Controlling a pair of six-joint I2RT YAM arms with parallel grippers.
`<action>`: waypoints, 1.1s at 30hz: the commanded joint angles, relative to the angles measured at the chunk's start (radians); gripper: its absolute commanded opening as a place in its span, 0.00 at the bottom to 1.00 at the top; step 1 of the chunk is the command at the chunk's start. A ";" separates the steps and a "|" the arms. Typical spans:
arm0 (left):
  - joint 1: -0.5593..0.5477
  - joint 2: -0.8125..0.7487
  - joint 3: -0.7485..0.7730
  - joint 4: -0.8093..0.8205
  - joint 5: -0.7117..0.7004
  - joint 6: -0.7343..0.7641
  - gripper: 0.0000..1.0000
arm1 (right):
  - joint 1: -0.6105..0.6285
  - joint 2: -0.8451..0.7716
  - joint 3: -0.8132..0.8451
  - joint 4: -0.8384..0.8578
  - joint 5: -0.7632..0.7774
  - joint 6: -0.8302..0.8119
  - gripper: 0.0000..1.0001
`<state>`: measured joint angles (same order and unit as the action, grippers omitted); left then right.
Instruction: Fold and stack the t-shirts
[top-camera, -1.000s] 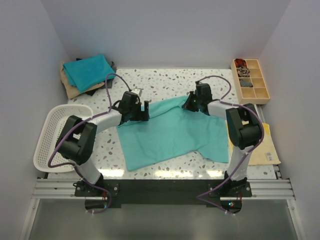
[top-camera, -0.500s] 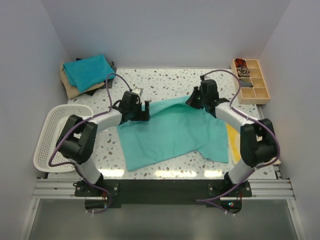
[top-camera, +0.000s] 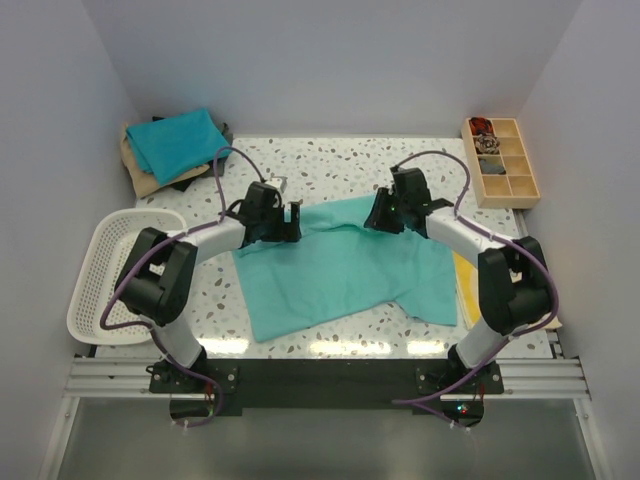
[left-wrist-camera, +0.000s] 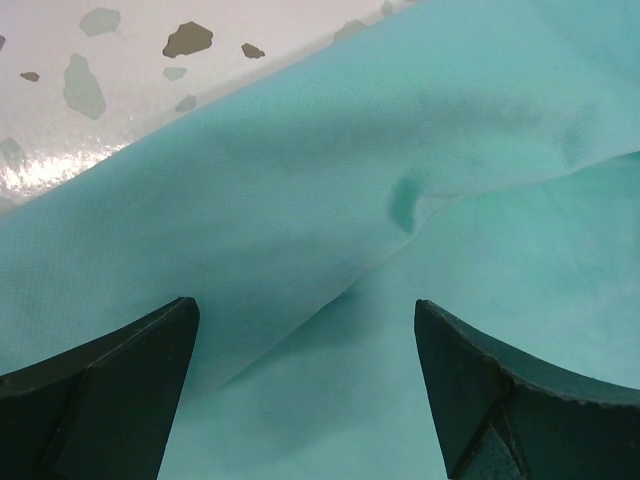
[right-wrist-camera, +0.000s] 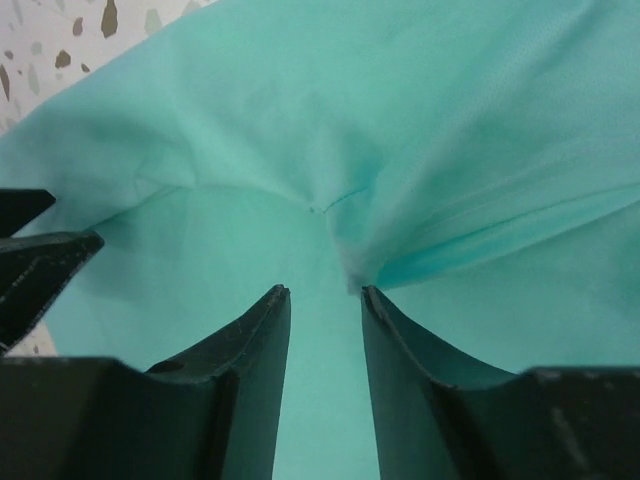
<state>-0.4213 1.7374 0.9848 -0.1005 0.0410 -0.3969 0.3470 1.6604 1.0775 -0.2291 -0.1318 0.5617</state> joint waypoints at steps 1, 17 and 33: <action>-0.005 0.001 0.049 -0.007 -0.020 0.038 0.94 | 0.006 -0.045 0.047 -0.093 -0.006 -0.066 0.45; -0.004 0.004 0.048 -0.007 -0.009 0.046 0.94 | -0.270 0.067 0.013 0.123 0.144 -0.143 0.54; -0.004 0.030 0.048 -0.007 -0.009 0.050 0.94 | -0.279 0.174 0.021 0.197 0.058 -0.125 0.40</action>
<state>-0.4213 1.7561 0.9970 -0.1215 0.0299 -0.3729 0.0689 1.8191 1.0775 -0.0757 -0.0460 0.4301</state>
